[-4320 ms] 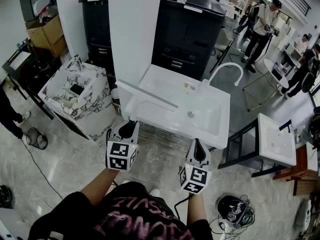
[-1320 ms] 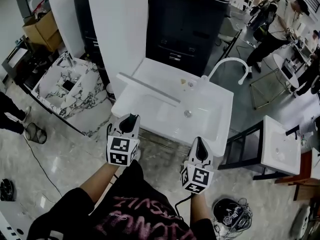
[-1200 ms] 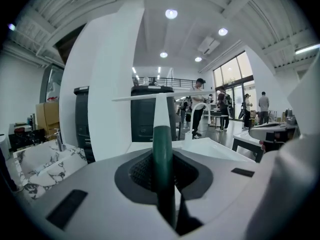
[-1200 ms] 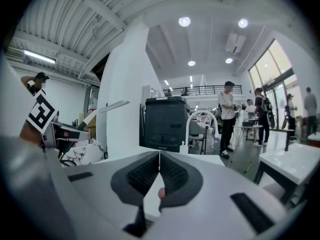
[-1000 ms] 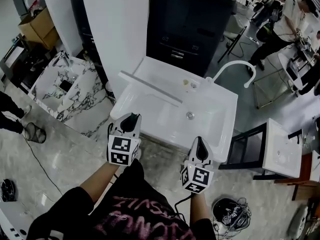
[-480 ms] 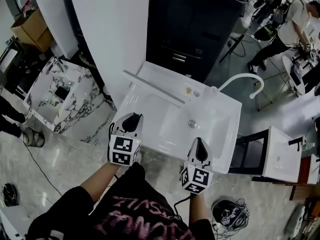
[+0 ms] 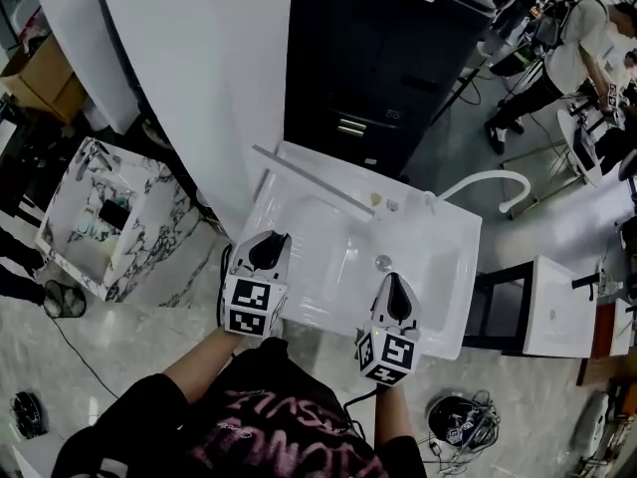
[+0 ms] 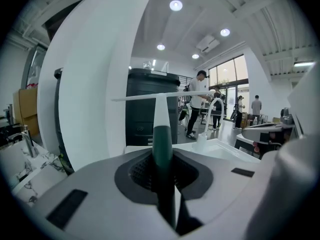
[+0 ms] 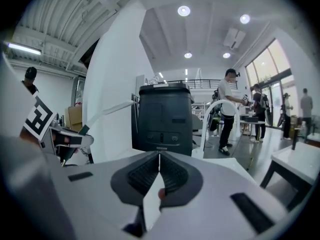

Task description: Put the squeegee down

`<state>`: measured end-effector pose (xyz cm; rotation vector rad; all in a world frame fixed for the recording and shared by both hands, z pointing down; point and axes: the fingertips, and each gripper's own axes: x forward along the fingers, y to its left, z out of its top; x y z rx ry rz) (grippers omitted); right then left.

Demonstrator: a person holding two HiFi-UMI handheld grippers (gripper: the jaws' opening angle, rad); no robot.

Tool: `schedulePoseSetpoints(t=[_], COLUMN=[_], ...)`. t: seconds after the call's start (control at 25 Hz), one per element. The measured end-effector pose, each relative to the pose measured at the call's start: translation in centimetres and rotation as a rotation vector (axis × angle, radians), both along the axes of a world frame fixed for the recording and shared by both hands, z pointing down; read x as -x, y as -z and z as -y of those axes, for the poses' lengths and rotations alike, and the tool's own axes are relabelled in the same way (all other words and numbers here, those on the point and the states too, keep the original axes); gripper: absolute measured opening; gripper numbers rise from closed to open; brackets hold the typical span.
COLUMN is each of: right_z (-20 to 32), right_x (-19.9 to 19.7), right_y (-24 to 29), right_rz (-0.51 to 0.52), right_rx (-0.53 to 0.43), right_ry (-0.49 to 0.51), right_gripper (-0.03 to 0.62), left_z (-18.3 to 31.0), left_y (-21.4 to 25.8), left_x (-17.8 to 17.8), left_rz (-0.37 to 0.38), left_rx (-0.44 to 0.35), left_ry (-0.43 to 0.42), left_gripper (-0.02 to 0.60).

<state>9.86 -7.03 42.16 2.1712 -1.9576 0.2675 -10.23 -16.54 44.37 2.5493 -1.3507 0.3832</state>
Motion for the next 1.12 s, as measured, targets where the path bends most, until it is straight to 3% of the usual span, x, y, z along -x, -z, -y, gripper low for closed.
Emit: schedulePoseSetpoints(t=[0.44, 0.76, 1.12], right_z=[2.5, 2.0, 2.9], right_x=[0.5, -0.7, -3.3], right_y=[-1.0, -1.2, 0.1], right_rz=[0.001, 0.011, 0.013], right_rx=[0.026, 0.031, 0.003], right_ry=[-0.068, -0.093, -0.034], right_gripper=[0.021, 0.021, 0.021], left_z=[3.2, 3.1, 3.3], left_y=[-1.7, -1.9, 0.6], left_x=[-0.6, -1.5, -3.0], left_rz=[-0.022, 0.002, -0.011], left_rx=[0.036, 0.035, -0.006], left_ry=[-0.044, -0.058, 0.016], left_gripper=[0.052, 0.052, 0.052])
